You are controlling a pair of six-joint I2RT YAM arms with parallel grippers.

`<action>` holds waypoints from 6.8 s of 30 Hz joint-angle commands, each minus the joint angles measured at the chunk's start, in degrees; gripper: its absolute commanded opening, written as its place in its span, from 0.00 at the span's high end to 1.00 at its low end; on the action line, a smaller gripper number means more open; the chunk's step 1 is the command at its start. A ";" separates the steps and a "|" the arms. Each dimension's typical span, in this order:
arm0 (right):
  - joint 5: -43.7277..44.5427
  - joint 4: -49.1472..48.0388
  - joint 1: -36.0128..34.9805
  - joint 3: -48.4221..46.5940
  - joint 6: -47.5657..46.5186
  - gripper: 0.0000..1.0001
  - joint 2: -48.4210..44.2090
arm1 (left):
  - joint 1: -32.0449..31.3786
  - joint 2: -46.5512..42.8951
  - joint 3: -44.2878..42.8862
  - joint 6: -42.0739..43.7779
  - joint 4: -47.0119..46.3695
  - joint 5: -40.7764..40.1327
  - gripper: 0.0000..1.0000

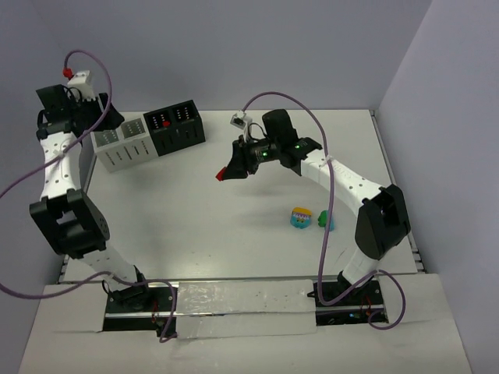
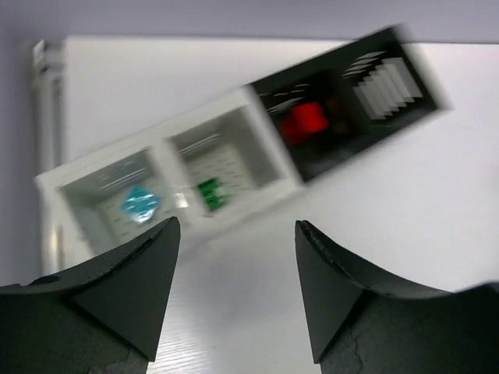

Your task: Sort the legos into containers by color

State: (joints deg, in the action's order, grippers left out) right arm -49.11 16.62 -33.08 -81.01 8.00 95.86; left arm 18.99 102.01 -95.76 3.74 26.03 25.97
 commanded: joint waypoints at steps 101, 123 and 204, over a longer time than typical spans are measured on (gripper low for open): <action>2.20 -11.17 22.94 4.28 16.00 0.00 -3.59 | -15.36 -1.96 -5.08 -8.36 12.89 -6.38 1.00; 25.24 3.70 23.65 10.40 -10.47 0.00 -16.12 | -15.61 21.28 -24.77 -10.03 7.49 -14.58 0.99; 22.88 6.99 -2.03 14.92 -30.38 0.61 -15.18 | -32.84 -27.70 39.03 -32.02 -13.74 15.00 0.01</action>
State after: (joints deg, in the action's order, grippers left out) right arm -23.66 29.82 -29.95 -59.00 -33.50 80.73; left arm -11.11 71.93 -55.61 -23.82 15.76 38.22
